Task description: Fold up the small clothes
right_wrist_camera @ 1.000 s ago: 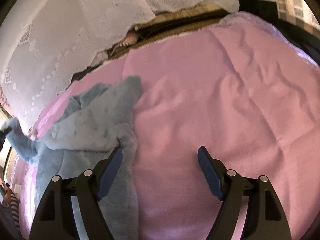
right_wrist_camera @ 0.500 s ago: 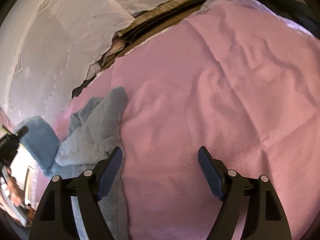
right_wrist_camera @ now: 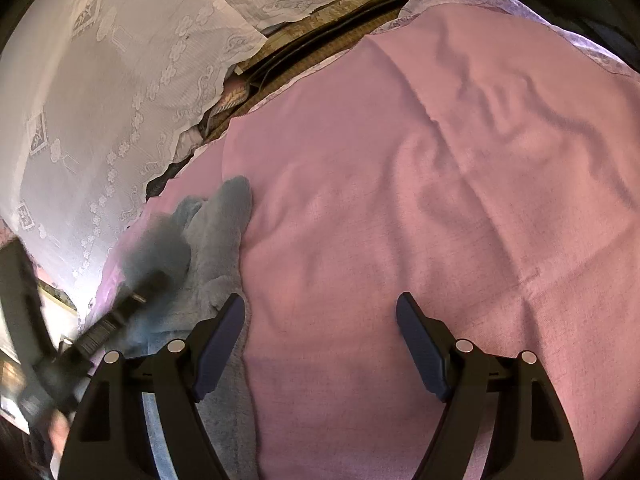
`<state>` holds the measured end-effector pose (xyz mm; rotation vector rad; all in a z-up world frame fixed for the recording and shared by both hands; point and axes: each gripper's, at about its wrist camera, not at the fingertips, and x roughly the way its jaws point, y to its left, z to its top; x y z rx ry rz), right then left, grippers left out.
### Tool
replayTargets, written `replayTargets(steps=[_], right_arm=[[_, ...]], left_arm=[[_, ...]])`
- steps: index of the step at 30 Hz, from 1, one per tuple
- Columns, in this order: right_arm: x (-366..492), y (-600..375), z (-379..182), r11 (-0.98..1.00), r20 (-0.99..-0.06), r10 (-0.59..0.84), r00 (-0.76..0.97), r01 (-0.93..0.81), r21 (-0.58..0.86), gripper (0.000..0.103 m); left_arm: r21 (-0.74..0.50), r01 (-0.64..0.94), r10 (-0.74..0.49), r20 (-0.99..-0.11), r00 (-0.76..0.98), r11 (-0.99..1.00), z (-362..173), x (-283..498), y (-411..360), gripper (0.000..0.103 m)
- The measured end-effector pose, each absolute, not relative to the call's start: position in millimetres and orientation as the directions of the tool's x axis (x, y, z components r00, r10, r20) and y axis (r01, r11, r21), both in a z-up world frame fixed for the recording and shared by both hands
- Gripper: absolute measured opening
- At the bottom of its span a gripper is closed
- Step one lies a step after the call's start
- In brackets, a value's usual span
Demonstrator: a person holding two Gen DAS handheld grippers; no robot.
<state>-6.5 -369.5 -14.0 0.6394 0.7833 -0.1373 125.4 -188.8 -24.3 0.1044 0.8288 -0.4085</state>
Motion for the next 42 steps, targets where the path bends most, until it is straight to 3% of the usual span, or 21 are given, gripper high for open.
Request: replayTargets(steps=[1, 3, 6, 9, 12, 17, 22, 26, 28, 29, 30, 31, 34, 37, 42], right_arm=[[-7, -369, -14, 0.803, -0.694, 0.115, 0.711, 0.345, 0.486, 0.079], [-8, -370, -13, 0.801, -0.688, 0.119, 0.716, 0.34, 0.493, 0.079], [-10, -371, -12, 0.791, -0.664, 0.137, 0.736, 0.323, 0.52, 0.078], [-12, -367, -7, 0.784, -0.615, 0.186, 0.767, 0.261, 0.563, 0.064], [-13, -357, 0, 0.779, -0.57, 0.26, 0.78, 0.18, 0.601, 0.058], [3, -335, 12, 0.712, -0.499, 0.404, 0.766, 0.078, 0.697, 0.056], [44, -302, 17, 0.73, -0.574, 0.413, 0.707, 0.12, 0.672, 0.057], [76, -290, 4, 0.723, -0.636, 0.407, 0.655, 0.194, 0.663, 0.056], [85, -287, -3, 0.728, -0.662, 0.393, 0.638, 0.224, 0.648, 0.05], [88, -287, -5, 0.728, -0.667, 0.384, 0.639, 0.234, 0.644, 0.04], [93, -287, -6, 0.732, -0.668, 0.377, 0.642, 0.235, 0.639, 0.022], [97, -286, -4, 0.74, -0.669, 0.373, 0.643, 0.228, 0.633, 0.01], [101, -284, 18, 0.793, -0.626, 0.337, 0.704, 0.147, 0.591, 0.009], [104, -275, 41, 0.86, -0.581, 0.305, 0.755, 0.044, 0.509, 0.009], [108, -297, -16, 0.858, -0.711, 0.271, 0.649, 0.172, 0.484, 0.008]], left_arm=[[-0.059, 0.4, -0.31, -0.736, 0.602, 0.915, -26, 123, -189, 0.045], [-0.012, 0.414, -0.296, -0.716, 0.632, 0.91, -21, 112, -185, 0.064], [0.054, 0.428, -0.287, -0.666, 0.688, 0.902, -3, 98, -168, 0.084], [0.153, 0.377, -0.223, -0.586, 0.779, 0.914, 22, 87, -127, 0.093], [0.192, 0.272, -0.123, -0.558, 0.821, 0.943, 35, 95, -79, 0.095], [0.091, 0.132, -0.045, -0.633, 0.773, 0.987, 27, 128, -3, 0.095], [-0.012, 0.044, -0.04, -0.701, 0.712, 0.999, 4, 161, 38, 0.095], [0.027, 0.056, -0.021, -0.703, 0.711, 0.998, -11, 170, 34, 0.095], [0.062, 0.062, 0.001, -0.715, 0.699, 0.996, -25, 177, 31, 0.095], [0.073, 0.066, 0.009, -0.733, 0.68, 0.995, -33, 182, 30, 0.095], [0.071, 0.067, 0.009, -0.757, 0.654, 0.995, -43, 188, 31, 0.098], [0.045, 0.064, -0.006, -0.776, 0.631, 0.997, -51, 193, 34, 0.099], [-0.095, 0.033, -0.095, -0.788, 0.608, 0.995, -53, 196, 55, 0.099], [-0.123, 0.005, -0.097, -0.758, 0.645, 0.992, -49, 187, 65, 0.099], [-0.148, 0.029, -0.132, -0.759, 0.637, 0.989, -50, 185, 66, 0.099]])
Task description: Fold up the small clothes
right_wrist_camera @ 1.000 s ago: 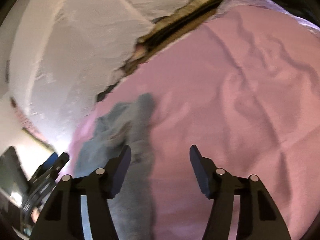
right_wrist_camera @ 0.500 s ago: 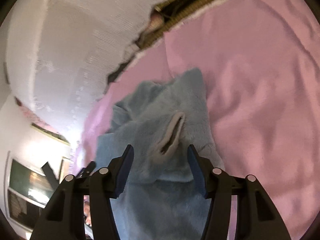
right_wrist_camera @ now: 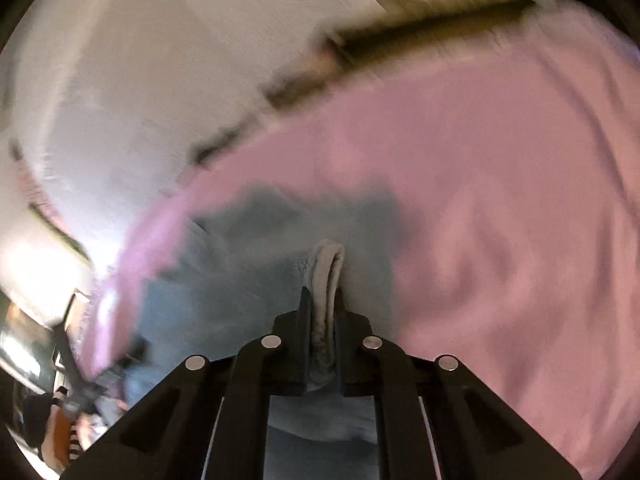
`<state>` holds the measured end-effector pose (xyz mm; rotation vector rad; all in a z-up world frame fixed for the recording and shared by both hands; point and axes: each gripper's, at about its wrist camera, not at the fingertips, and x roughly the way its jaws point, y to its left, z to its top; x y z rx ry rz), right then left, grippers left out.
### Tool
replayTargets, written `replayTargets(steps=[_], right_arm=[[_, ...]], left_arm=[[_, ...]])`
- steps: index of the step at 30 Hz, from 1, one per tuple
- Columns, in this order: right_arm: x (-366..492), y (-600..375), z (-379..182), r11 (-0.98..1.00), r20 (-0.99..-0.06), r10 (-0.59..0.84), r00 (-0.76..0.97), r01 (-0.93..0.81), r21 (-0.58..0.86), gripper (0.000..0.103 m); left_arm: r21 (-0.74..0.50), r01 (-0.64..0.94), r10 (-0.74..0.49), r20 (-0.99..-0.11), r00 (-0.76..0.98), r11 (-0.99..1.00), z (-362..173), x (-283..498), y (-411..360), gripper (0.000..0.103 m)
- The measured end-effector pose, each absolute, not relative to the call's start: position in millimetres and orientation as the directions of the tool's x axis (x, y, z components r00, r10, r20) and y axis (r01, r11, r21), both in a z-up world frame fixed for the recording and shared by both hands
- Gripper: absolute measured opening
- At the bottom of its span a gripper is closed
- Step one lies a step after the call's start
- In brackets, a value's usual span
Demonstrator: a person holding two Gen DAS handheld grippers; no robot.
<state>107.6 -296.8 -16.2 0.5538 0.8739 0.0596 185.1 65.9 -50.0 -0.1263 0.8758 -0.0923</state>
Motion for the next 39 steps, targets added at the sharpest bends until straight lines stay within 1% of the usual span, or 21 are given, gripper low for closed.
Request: replayTargets(steps=[3, 5, 6, 7, 8, 12, 14, 15, 16, 17, 18, 20, 21, 22, 24, 25, 27, 30, 33, 36, 39], right_arm=[[104, -306, -9, 0.83, -0.698, 0.296, 0.652, 0.186, 0.526, 0.011], [95, -309, 5, 0.834, -0.686, 0.225, 0.692, 0.227, 0.503, 0.015], [90, -309, 20, 0.853, -0.672, 0.129, 0.729, 0.264, 0.451, 0.016], [89, -305, 28, 0.866, -0.655, 0.098, 0.75, 0.26, 0.427, 0.016], [92, -301, 36, 0.875, -0.636, 0.105, 0.764, 0.233, 0.424, 0.016], [116, -274, 37, 0.853, -0.624, 0.304, 0.72, 0.085, 0.514, 0.016], [129, -268, 25, 0.865, -0.654, 0.314, 0.689, 0.077, 0.496, 0.016], [135, -271, 13, 0.871, -0.684, 0.296, 0.666, 0.105, 0.479, 0.019], [137, -275, 4, 0.873, -0.707, 0.282, 0.649, 0.132, 0.47, 0.017], [140, -284, -7, 0.861, -0.709, 0.295, 0.64, 0.144, 0.488, 0.001], [139, -293, -13, 0.839, -0.695, 0.316, 0.646, 0.151, 0.522, 0.0], [130, -304, -11, 0.793, -0.672, 0.343, 0.656, 0.182, 0.582, 0.0], [125, -303, -3, 0.798, -0.665, 0.31, 0.679, 0.194, 0.57, 0.006], [121, -299, 7, 0.817, -0.654, 0.281, 0.702, 0.183, 0.547, 0.007], [114, -287, 25, 0.855, -0.637, 0.262, 0.725, 0.132, 0.502, 0.013], [111, -282, 30, 0.86, -0.63, 0.268, 0.729, 0.114, 0.498, 0.02], [109, -271, 33, 0.861, -0.625, 0.295, 0.723, 0.082, 0.501, 0.03], [118, -249, 19, 0.896, -0.686, 0.293, 0.666, 0.059, 0.44, 0.031], [121, -244, -3, 0.921, -0.736, 0.262, 0.624, 0.066, 0.385, 0.032], [116, -246, 3, 0.917, -0.724, 0.257, 0.64, 0.076, 0.392, 0.031], [96, -241, 23, 0.92, -0.685, 0.251, 0.684, 0.051, 0.388, 0.036]], left_arm=[[-0.151, 0.016, -0.12, -0.714, 0.69, 0.988, -33, 175, 73, 0.099], [-0.143, 0.015, -0.108, -0.67, 0.735, 0.99, -15, 170, 76, 0.099], [-0.142, 0.021, -0.11, -0.657, 0.746, 0.99, -7, 172, 75, 0.099], [-0.142, 0.034, -0.12, -0.656, 0.745, 0.989, -2, 177, 72, 0.099], [-0.146, 0.048, -0.133, -0.66, 0.739, 0.988, 1, 182, 67, 0.099], [-0.167, 0.125, -0.207, -0.704, 0.68, 0.978, -5, 211, 34, 0.099], [-0.131, 0.14, -0.191, -0.747, 0.637, 0.981, -22, 225, 18, 0.099], [-0.1, 0.124, -0.156, -0.764, 0.626, 0.987, -31, 227, 14, 0.099], [-0.069, 0.099, -0.115, -0.79, 0.602, 0.993, -48, 234, 12, 0.099], [-0.134, 0.1, -0.167, -0.806, 0.567, 0.986, -61, 239, 18, 0.099], [-0.187, 0.091, -0.206, -0.799, 0.565, 0.978, -60, 240, 25, 0.099], [-0.207, 0.067, -0.207, -0.79, 0.577, 0.976, -54, 237, 34, 0.099], [-0.206, 0.051, -0.196, -0.778, 0.597, 0.977, -51, 232, 37, 0.099], [-0.211, 0.051, -0.197, -0.763, 0.616, 0.976, -47, 226, 39, 0.098], [-0.25, 0.102, -0.253, -0.704, 0.663, 0.963, -31, 209, 42, 0.098], [-0.267, 0.131, -0.283, -0.682, 0.674, 0.955, -24, 205, 42, 0.098], [-0.286, 0.164, -0.32, -0.672, 0.668, 0.944, -18, 200, 39, 0.098], [-0.28, 0.204, -0.346, -0.718, 0.604, 0.938, -31, 198, 27, 0.098], [-0.135, 0.21, -0.234, -0.787, 0.572, 0.968, -52, 202, 11, 0.099], [-0.142, 0.193, -0.23, -0.776, 0.588, 0.971, -47, 198, 15, 0.099], [-0.177, 0.186, -0.255, -0.745, 0.617, 0.967, -37, 178, 27, 0.098]])
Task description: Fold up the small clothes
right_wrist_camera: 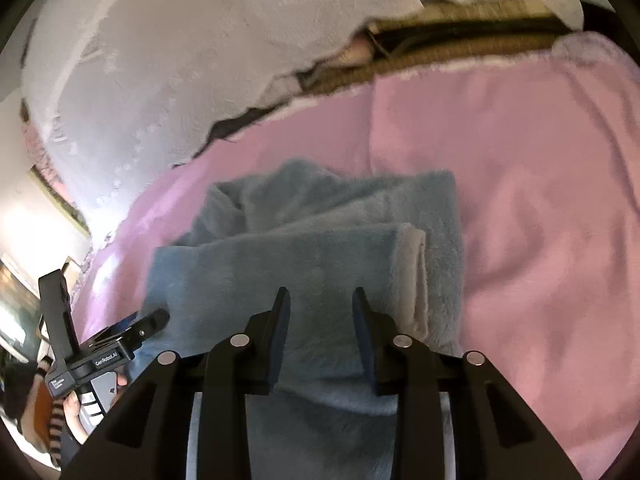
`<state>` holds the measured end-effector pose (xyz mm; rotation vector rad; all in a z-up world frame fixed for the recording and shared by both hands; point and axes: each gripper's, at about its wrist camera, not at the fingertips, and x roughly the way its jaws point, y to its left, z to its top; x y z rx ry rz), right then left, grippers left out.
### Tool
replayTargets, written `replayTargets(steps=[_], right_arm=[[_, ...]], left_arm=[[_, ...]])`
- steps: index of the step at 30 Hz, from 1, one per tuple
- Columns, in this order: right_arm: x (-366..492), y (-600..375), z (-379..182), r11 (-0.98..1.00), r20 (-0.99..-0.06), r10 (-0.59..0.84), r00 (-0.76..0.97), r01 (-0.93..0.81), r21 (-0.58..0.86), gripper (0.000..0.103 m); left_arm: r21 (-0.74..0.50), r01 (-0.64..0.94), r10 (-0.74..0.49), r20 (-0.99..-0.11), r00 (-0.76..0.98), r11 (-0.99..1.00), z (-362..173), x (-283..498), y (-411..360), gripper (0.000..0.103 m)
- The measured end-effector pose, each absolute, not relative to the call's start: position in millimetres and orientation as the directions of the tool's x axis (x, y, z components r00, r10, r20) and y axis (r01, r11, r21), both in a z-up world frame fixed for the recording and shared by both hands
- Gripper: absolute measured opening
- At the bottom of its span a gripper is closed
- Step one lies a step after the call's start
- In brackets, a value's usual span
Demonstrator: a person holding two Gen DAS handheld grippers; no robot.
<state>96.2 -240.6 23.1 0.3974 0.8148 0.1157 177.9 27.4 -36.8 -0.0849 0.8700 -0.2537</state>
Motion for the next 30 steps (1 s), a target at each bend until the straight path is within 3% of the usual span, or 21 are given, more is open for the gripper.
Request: replayTargets(steps=[3, 5, 11, 15, 19, 27, 30], right_arm=[[88, -233, 24, 0.936, -0.705, 0.23, 0.672, 0.045, 0.348, 0.048], [90, -234, 6, 0.937, -0.739, 0.232, 0.632, 0.06, 0.345, 0.048], [57, -241, 24, 0.904, -0.658, 0.273, 0.702, 0.047, 0.425, 0.048], [32, -240, 20, 0.928, -0.68, 0.215, 0.701, 0.071, 0.367, 0.053], [9, -257, 4, 0.898, -0.691, 0.233, 0.684, 0.121, 0.423, 0.053], [-30, -252, -1, 0.932, -0.706, 0.174, 0.687, 0.117, 0.344, 0.053], [-49, -250, 0, 0.942, -0.708, 0.132, 0.694, 0.134, 0.308, 0.059]], left_arm=[[-0.143, 0.186, -0.228, -0.756, 0.613, 0.972, -37, 163, 31, 0.098], [-0.157, 0.172, -0.226, -0.809, 0.542, 0.972, -57, 172, 34, 0.099], [-0.272, 0.142, -0.304, -0.767, 0.565, 0.952, -48, 145, 61, 0.099], [-0.29, 0.154, -0.325, -0.753, 0.572, 0.944, -45, 121, 72, 0.099], [-0.33, 0.158, -0.36, -0.75, 0.554, 0.931, -49, 107, 82, 0.099], [-0.163, 0.229, -0.266, -0.791, 0.552, 0.96, -55, 58, 68, 0.098], [-0.192, 0.232, -0.291, -0.787, 0.544, 0.953, -56, 46, 75, 0.098]])
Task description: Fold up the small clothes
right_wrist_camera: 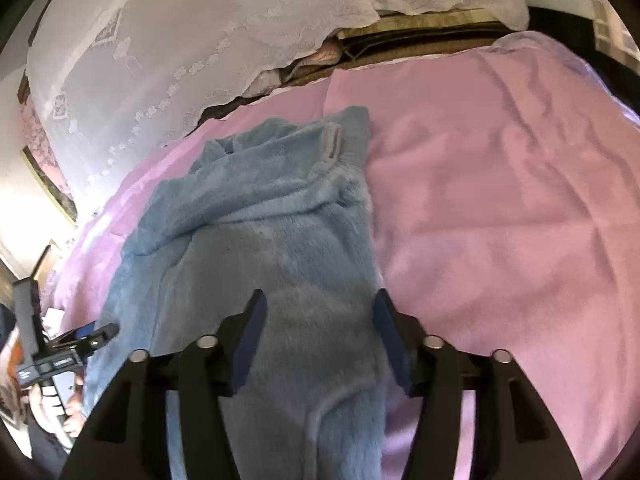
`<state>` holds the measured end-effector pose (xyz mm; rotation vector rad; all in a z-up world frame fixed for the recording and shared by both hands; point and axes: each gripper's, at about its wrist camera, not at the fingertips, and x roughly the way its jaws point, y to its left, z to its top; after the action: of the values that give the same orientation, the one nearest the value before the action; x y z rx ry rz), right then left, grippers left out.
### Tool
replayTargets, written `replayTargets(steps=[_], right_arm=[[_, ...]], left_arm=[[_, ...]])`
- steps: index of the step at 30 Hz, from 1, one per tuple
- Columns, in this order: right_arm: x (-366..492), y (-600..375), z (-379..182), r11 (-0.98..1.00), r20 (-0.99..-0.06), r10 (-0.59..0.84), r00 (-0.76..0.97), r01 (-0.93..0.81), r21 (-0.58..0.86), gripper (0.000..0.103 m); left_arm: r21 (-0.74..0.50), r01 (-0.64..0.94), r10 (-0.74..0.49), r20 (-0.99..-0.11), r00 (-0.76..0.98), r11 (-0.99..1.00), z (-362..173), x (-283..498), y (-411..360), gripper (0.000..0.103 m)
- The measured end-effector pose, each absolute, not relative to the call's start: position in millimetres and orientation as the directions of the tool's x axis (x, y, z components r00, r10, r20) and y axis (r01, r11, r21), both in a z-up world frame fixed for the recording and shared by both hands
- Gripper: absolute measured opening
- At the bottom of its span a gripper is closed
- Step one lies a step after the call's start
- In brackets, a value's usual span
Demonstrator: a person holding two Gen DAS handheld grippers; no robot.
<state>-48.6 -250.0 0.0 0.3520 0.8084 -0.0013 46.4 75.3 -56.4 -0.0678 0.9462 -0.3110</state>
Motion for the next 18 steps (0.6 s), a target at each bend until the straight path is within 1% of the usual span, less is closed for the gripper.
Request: replayTargets(steps=[3, 8, 11, 14, 18], right_arm=[[-64, -259, -5, 0.925, -0.707, 0.155, 0.69, 0.15, 0.35, 0.059], [-96, -270, -15, 0.893, -0.686, 0.22, 0.693, 0.141, 0.428, 0.06], [-118, -272, -18, 0.874, -0.66, 0.273, 0.7, 0.107, 0.474, 0.063], [-135, -273, -19, 0.854, -0.634, 0.337, 0.696, 0.056, 0.517, 0.075], [-149, -269, -18, 0.823, -0.581, 0.441, 0.684, -0.05, 0.566, 0.097]], left_arm=[[-0.245, 0.238, -0.338, -0.773, 0.537, 0.94, -57, 29, 87, 0.098], [-0.267, 0.281, -0.381, -0.757, 0.53, 0.922, -58, -2, 91, 0.098], [-0.325, 0.322, -0.452, -0.733, 0.509, 0.889, -57, -21, 96, 0.098], [-0.403, 0.354, -0.534, -0.696, 0.48, 0.844, -56, -32, 103, 0.098], [-0.493, 0.351, -0.605, -0.656, 0.451, 0.797, -58, -30, 112, 0.098]])
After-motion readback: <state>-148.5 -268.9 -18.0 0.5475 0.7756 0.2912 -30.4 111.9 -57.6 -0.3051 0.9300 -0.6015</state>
